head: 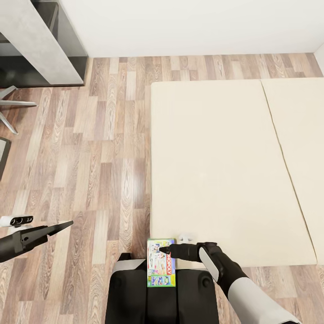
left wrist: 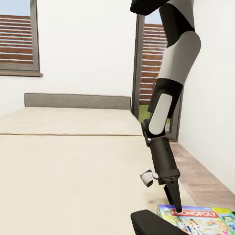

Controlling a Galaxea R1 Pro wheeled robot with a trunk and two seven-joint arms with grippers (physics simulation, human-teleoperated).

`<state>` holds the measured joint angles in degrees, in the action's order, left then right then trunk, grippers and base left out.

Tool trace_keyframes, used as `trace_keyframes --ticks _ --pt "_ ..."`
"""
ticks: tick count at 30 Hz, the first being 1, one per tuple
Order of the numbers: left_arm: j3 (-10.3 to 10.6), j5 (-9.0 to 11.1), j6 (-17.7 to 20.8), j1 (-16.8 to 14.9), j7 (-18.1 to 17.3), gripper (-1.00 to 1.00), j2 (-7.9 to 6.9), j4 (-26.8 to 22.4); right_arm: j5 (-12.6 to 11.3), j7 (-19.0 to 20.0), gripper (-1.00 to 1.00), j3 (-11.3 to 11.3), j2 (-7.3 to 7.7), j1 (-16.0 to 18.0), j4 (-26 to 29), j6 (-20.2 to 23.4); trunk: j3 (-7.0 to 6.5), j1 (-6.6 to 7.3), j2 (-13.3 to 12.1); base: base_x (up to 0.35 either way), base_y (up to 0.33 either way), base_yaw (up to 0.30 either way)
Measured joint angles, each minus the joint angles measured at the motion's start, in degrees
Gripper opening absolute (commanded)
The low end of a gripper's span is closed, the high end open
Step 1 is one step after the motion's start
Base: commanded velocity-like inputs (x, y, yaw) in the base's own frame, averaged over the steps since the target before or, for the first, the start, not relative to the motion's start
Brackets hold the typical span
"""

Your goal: Put all the toys in the child's room - the three board games (two on the bed and one on the table), the two jigsaw puzzles on the table, and the tennis ball on the table - inside the toy box on the table in the child's room.

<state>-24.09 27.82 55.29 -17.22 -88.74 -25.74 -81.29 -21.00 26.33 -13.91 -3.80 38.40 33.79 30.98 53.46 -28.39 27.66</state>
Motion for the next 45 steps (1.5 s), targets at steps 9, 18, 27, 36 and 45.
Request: trace_keyframes --ticks 9,18,27,36,45 --pt "-0.03 0.02 0.0 0.0 -0.02 1.0 -0.02 0.0 0.01 0.0 1.0 -0.01 0.0 0.0 0.0 -0.01 0.0 0.0 0.0 0.0 0.011 0.0" --pt "-0.01 0.03 0.0 0.0 -0.07 1.0 -0.02 0.0 0.0 0.01 1.0 0.0 0.0 0.0 0.0 0.0 0.0 0.0 0.0 0.0 0.045 0.0" --pt "0.0 0.02 0.0 0.0 -0.04 1.0 0.0 0.0 0.0 0.0 1.0 0.0 0.0 0.0 0.0 0.0 0.0 0.0 0.0 0.0 0.002 0.0" --pt "0.01 -0.01 0.0 0.0 -0.03 1.0 0.01 -0.01 0.01 0.01 1.0 -0.01 0.01 0.0 0.0 -0.01 0.0 0.0 0.0 0.0 0.064 0.0" --pt "0.01 0.01 0.0 0.0 -0.06 1.0 0.0 0.0 0.0 -0.01 1.0 0.0 0.0 0.0 0.0 0.0 0.0 0.0 0.0 0.0 0.018 0.0"
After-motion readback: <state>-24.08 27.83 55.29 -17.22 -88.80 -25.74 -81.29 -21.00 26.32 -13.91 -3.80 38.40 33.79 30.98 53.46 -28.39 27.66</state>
